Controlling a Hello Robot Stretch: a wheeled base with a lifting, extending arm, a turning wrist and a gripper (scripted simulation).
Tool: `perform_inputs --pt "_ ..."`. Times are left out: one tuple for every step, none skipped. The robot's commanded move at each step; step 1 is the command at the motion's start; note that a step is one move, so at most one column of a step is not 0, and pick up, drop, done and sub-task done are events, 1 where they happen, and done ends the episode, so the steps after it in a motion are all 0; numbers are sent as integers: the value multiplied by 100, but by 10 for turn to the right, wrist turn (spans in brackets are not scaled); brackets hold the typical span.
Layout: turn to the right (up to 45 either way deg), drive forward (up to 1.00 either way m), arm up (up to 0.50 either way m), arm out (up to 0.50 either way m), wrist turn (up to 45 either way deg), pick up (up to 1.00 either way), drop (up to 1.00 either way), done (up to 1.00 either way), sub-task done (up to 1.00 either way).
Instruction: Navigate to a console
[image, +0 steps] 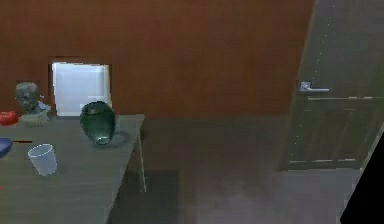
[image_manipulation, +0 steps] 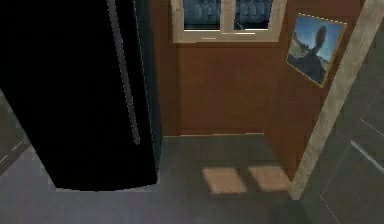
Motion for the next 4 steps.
perform_inputs --pt "450 0 0 0 0 0 0 0 0" --pt "90 0 0 0 0 0 0 0 0" --pt "0 50 0 0 0 0 0 0 0" --pt "-450 0 0 0 0 0 0 0 0"
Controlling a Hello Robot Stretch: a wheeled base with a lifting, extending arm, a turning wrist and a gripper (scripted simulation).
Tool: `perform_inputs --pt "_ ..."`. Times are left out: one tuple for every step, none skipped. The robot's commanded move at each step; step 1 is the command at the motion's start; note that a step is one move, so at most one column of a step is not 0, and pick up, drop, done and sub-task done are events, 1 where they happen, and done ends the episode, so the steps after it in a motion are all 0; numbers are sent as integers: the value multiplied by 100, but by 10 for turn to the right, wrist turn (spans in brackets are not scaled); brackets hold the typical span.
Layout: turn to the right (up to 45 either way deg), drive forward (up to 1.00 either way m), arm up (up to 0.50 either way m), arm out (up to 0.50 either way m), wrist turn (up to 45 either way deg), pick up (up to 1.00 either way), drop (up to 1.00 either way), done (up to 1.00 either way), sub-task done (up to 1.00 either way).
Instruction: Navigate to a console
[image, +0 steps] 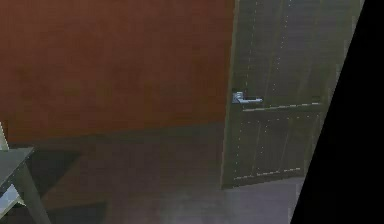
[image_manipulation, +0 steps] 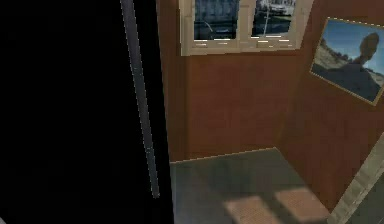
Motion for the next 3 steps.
perform_inputs --pt "-90 0 0 0 0 0 0 0 0" --pt "0 100 0 0 0 0 0 0 0" --pt "-30 0 0 0 0 0 0 0 0"
